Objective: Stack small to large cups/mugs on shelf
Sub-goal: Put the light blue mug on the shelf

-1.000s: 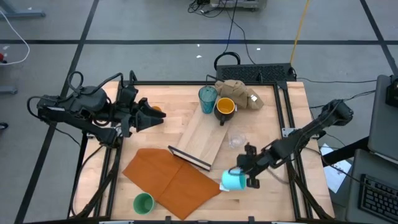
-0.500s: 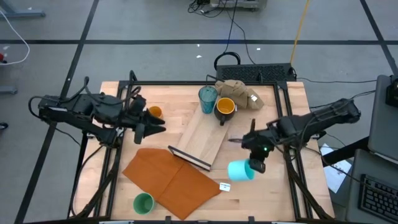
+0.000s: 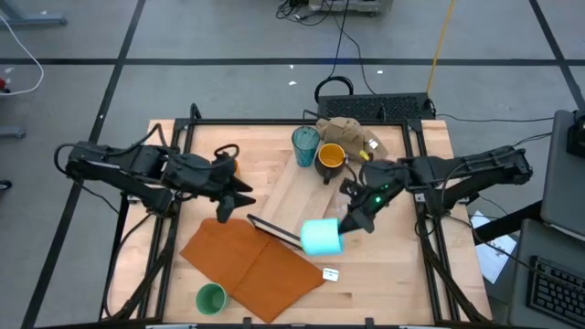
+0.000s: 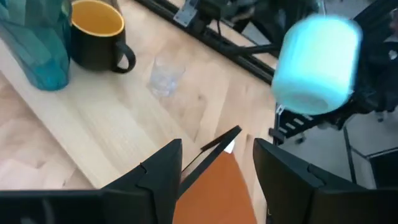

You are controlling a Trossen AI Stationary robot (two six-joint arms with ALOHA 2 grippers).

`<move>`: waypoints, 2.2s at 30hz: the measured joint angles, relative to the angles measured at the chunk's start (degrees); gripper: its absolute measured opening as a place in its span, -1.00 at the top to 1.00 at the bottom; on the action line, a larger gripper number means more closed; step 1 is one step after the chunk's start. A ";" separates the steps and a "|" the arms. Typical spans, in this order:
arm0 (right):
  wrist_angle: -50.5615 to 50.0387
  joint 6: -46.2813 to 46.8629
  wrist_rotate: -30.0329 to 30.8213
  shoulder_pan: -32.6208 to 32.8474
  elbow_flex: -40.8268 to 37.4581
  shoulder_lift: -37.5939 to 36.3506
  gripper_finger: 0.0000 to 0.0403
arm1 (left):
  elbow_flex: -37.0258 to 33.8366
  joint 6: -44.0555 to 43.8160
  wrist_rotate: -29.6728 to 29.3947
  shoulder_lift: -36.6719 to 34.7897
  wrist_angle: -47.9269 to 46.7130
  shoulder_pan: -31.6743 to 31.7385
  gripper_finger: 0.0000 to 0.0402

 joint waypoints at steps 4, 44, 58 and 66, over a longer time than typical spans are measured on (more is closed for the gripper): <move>3.12 -1.80 5.48 -0.51 -0.04 -1.45 1.00 | 0.03 -0.73 0.80 0.29 -0.81 -0.17 0.02; 6.03 -78.70 4.70 11.46 4.88 -3.00 1.00 | 0.02 -40.15 20.26 12.35 42.61 -2.43 0.02; 3.95 -87.68 10.48 16.49 4.99 -3.00 1.00 | 0.02 -56.63 24.58 29.98 77.06 -5.00 0.20; 2.79 -88.15 11.23 16.84 8.41 -3.02 1.00 | 0.00 -56.00 23.31 31.25 77.30 -5.29 0.36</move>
